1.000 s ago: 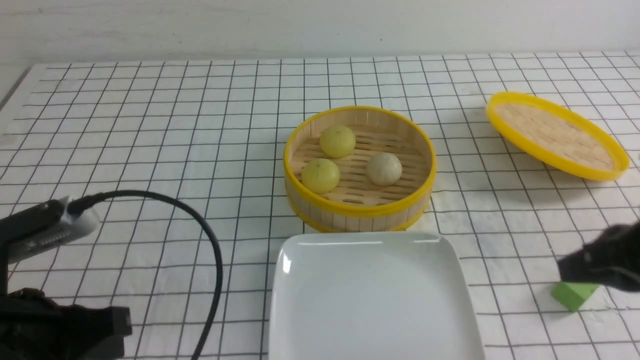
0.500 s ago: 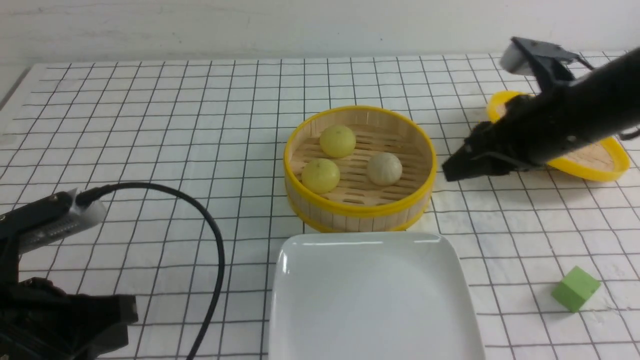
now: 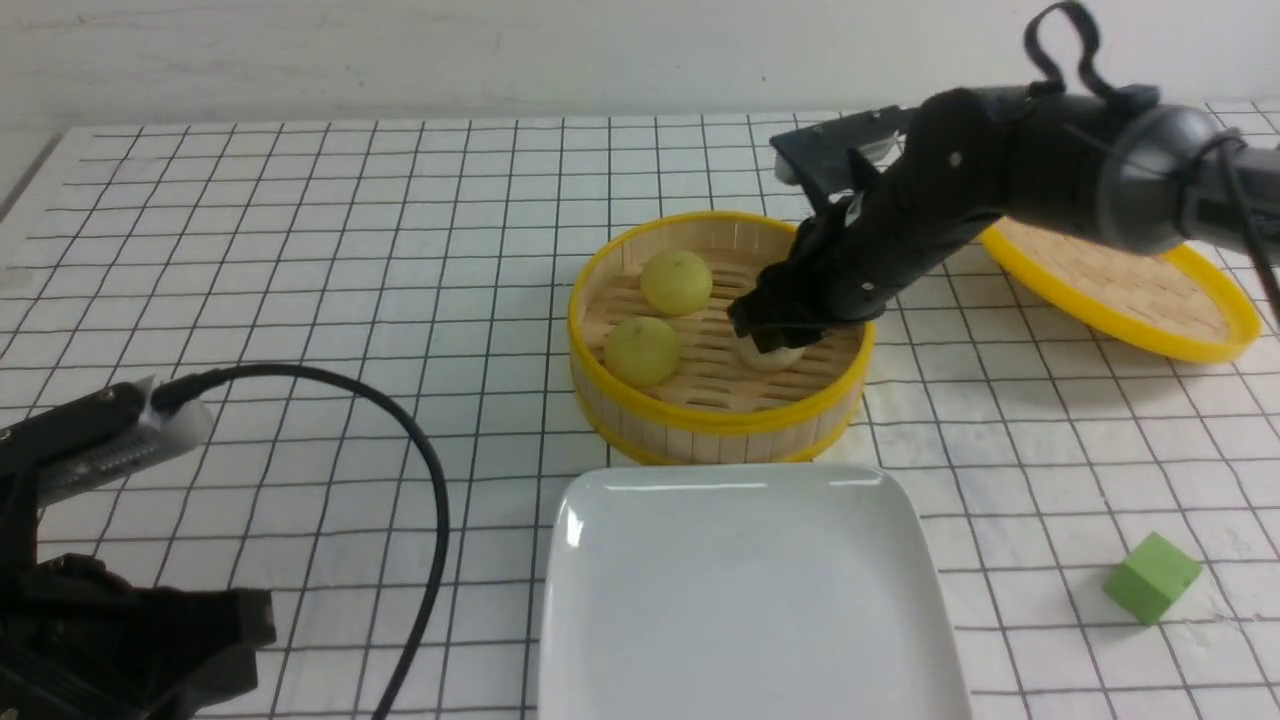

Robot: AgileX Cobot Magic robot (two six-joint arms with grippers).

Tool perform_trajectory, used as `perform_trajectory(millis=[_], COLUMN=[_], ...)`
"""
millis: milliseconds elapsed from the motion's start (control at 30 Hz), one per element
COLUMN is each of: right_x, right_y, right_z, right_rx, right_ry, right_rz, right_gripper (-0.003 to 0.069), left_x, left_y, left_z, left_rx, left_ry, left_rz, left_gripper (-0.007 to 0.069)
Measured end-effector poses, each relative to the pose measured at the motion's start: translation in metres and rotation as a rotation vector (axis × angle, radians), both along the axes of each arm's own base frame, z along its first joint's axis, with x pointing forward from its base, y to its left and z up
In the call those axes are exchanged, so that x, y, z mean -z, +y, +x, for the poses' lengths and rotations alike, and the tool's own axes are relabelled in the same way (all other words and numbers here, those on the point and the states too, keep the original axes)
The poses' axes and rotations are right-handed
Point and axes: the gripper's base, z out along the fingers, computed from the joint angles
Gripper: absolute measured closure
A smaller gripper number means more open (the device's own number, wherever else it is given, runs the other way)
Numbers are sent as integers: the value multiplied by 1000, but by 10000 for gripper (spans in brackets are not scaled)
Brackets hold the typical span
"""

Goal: Put the steamed buns into the plate on the white-black tablecloth.
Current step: 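Reach toward a bun in the bamboo steamer with the right gripper, then move the steamed bun from the bamboo steamer onto the white plate with the right gripper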

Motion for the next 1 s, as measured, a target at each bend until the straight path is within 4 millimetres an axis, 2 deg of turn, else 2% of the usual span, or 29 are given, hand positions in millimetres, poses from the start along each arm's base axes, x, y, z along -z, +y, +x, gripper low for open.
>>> perform_trajectory(millis=[100,133,167,300,333,367,433,467,500,533,600,633,667,733,800,833,933,1000], right_x=[4,-1,-7,-36,-65,-72,-98,-115,-118,-117,-98,-83,-83,-40,-25,-11,4,14], right_y=[0,0,-1,-6,-11,-12,-18,-24,-27,-30,-34,-35,-35,-34,-32,-29,-21,-17], right_z=[1,0,-3,-18,-33,-36,-56,-77,-88,-101,-124,-132,-131,-148,-153,-157,-159,-157], right_rx=[-5,-7,-9,-30,-45,-46,-59,-67,-70,-69,-54,-44,-43,-3,16,26,25,30], right_ry=[10,7,12,38,40,32,48,67,89,122,213,256,253,335,340,344,336,326], right_rz=[-13,-13,-14,-18,-8,-3,21,53,72,93,129,127,133,131,133,128,115,107], right_gripper=[523,603,633,643,643,643,643,643,643,643,643,642,642,634,625,608,551,437], left_x=[0,0,0,0,0,0,0,0,-1,-1,-1,-2,-2,-2,-3,-3,-4,-6], left_y=[0,0,0,0,0,0,0,0,0,0,0,1,1,1,2,3,4,4], left_z=[0,0,0,0,0,0,0,1,1,1,3,3,3,4,5,6,8,10], left_rx=[0,0,0,0,0,0,-1,-2,-4,-5,-10,-12,-13,-16,-15,-16,-20,-27], left_ry=[0,0,0,0,0,0,-2,-7,-12,-17,-32,-38,-39,-55,-62,-76,-101,-131], left_rz=[0,0,0,0,0,0,0,0,0,0,0,0,0,6,14,26,35,39], left_gripper=[574,572,571,570,570,570,570,568,566,564,559,559,559,557,555,552,551,546])
